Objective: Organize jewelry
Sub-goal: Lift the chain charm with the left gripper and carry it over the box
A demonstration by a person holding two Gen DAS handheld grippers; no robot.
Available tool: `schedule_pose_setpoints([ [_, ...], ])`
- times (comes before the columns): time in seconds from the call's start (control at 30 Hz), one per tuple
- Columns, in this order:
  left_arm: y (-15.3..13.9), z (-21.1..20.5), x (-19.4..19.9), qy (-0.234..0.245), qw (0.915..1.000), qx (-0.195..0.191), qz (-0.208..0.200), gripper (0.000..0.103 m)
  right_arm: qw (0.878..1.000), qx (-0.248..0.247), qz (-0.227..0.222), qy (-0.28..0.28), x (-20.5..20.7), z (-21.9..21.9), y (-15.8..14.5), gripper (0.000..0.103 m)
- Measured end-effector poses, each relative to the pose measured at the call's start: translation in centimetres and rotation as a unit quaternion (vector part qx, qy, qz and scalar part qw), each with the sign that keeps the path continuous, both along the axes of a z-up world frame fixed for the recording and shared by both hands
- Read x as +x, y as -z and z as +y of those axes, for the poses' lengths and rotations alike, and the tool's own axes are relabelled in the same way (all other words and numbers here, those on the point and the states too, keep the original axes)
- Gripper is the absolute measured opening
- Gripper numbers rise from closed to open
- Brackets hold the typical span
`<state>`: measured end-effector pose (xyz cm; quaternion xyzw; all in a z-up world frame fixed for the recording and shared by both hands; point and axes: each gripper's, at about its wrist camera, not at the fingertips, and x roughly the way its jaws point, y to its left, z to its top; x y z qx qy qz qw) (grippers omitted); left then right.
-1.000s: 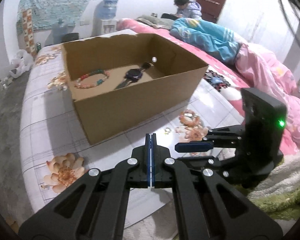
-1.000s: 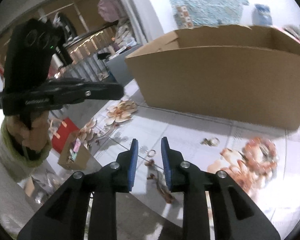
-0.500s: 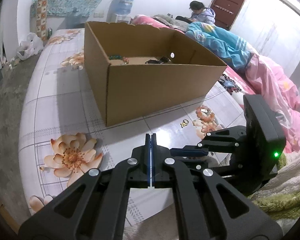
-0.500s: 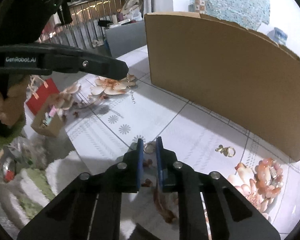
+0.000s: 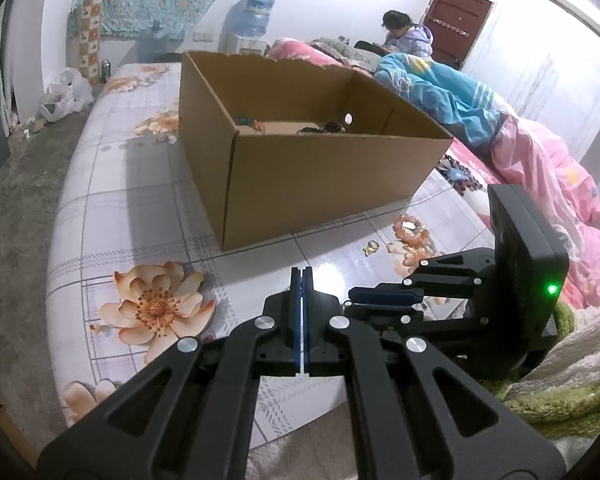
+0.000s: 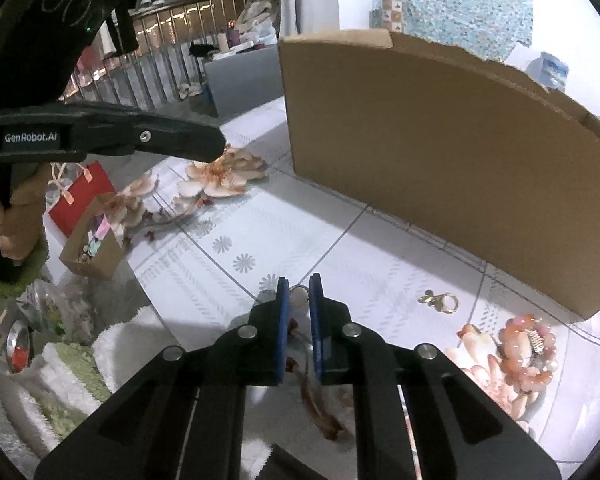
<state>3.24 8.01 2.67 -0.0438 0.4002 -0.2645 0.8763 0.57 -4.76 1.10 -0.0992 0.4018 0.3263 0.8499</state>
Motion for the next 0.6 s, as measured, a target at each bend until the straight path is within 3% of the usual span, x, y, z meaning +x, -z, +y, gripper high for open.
schedule_pose_setpoints([
  [0.2, -4.7, -0.2, -0.8, 0.017, 0.9981, -0.014, -0.057, 0.000, 0.998, 0.043, -0.042, 0.018, 0.3, -2.3, -5.4, 0.010],
  [0.37, -9.4, -1.6, 1.8, 0.046, 0.9931, -0.018, -0.106, 0.000, 0.991, 0.099, -0.082, 0.041, 2.9, -5.9, -11.4, 0.011],
  [0.47, -10.1, -3.7, 4.9, 0.061, 0.9929, -0.009, -0.101, 0.000, 0.991, 0.109, -0.062, 0.053, 6.5, -7.9, -13.0, 0.011],
  [0.6, -8.0, -6.9, 9.9, 0.074, 0.9960, 0.013, -0.049, 0.000, 0.994, 0.090, 0.006, 0.066, 11.3, -8.5, -12.0, 0.011],
])
